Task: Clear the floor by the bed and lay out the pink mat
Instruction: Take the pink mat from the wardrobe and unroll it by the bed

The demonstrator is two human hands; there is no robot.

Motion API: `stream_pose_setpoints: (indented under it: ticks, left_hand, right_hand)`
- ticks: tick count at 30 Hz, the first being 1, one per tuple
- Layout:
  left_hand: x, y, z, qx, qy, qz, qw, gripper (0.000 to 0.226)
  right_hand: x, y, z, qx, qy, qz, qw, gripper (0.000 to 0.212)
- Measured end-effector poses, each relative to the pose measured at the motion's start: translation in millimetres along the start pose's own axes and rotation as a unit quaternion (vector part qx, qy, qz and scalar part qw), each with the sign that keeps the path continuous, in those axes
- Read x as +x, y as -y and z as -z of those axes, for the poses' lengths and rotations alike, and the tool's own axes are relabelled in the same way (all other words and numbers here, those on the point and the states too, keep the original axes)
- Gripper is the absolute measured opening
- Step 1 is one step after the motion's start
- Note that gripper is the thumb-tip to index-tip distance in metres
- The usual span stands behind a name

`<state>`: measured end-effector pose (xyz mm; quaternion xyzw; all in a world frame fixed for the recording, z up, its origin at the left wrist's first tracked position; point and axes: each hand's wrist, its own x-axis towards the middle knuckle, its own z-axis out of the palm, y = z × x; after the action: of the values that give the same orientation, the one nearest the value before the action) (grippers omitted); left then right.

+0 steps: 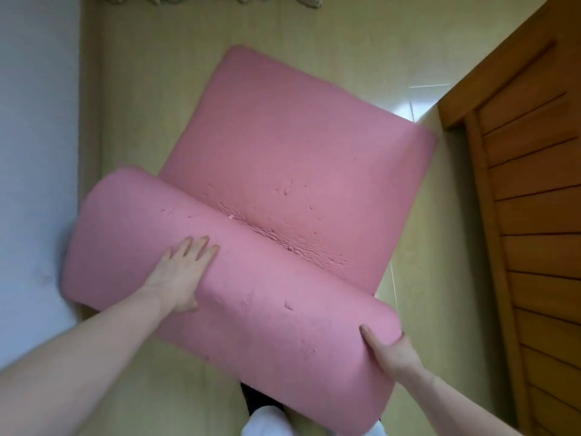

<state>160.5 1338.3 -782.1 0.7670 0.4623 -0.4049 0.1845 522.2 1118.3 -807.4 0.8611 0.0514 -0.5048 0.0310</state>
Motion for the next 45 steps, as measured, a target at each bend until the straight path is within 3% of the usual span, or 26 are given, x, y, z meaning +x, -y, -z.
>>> stream_pose_setpoints:
  ticks: [1,3,6,11,13,16,18,22,25,29,32,36,38,41,45]
  left_hand:
    - [2,-5,-3,0.007,0.002,-0.004,1.000,0.134]
    - [5,-22,-7,0.016,0.021,-0.011,1.000,0.137]
    - [6,-46,-5,0.018,0.018,-0.004,1.000,0.140]
    - [9,-56,31,-0.024,-0.031,0.033,0.999,0.142]
    - [11,-49,51,-0.036,-0.046,0.032,0.998,0.144]
    - [11,-40,77,-0.037,-0.049,0.020,0.998,0.143]
    - [9,-39,87,-0.042,-0.058,0.014,0.997,0.127]
    - [-4,-55,87,-0.051,-0.107,-0.054,0.992,0.050]
    - [-16,-79,80,-0.099,-0.117,-0.083,0.985,0.031]
    - [-15,-97,86,-0.196,-0.177,-0.040,0.964,0.056]
    - [-8,-104,109,-0.245,-0.160,-0.022,0.956,0.091]
    - [2,-113,132,-0.246,-0.124,-0.042,0.960,0.124]
    - [3,-116,136,-0.246,-0.107,-0.054,0.962,0.133]
    - [1,-118,141,-0.257,-0.096,-0.059,0.960,0.145]
    - [-5,-119,150,-0.242,-0.055,-0.067,0.966,0.161]
  right_hand:
    - [1,-3,-1,0.053,0.015,-0.020,0.998,0.129]
    - [-3,0,2,0.114,0.031,-0.026,0.993,0.096]
    - [2,22,18,0.134,-0.019,0.086,0.987,0.045]
    - [-5,103,71,0.059,-0.057,0.276,0.958,0.062]
    - [-15,133,94,0.017,-0.058,0.336,0.940,0.039]
    - [-28,170,127,-0.014,-0.065,0.421,0.905,0.030]
    - [-36,186,147,-0.034,-0.077,0.462,0.883,0.029]
    - [-47,191,178,-0.020,-0.093,0.513,0.853,0.023]
    - [-48,182,199,-0.002,-0.083,0.473,0.877,0.031]
    - [-52,167,222,-0.036,-0.008,0.383,0.923,0.055]
    - [-58,158,229,-0.041,0.011,0.360,0.932,0.065]
    - [-71,161,230,0.034,0.024,0.370,0.928,0.038]
    - [-77,163,231,0.056,0.021,0.379,0.924,0.042]
    - [-80,156,233,0.000,0.031,0.403,0.915,0.051]
    - [-71,127,240,-0.118,0.062,0.403,0.906,0.042]
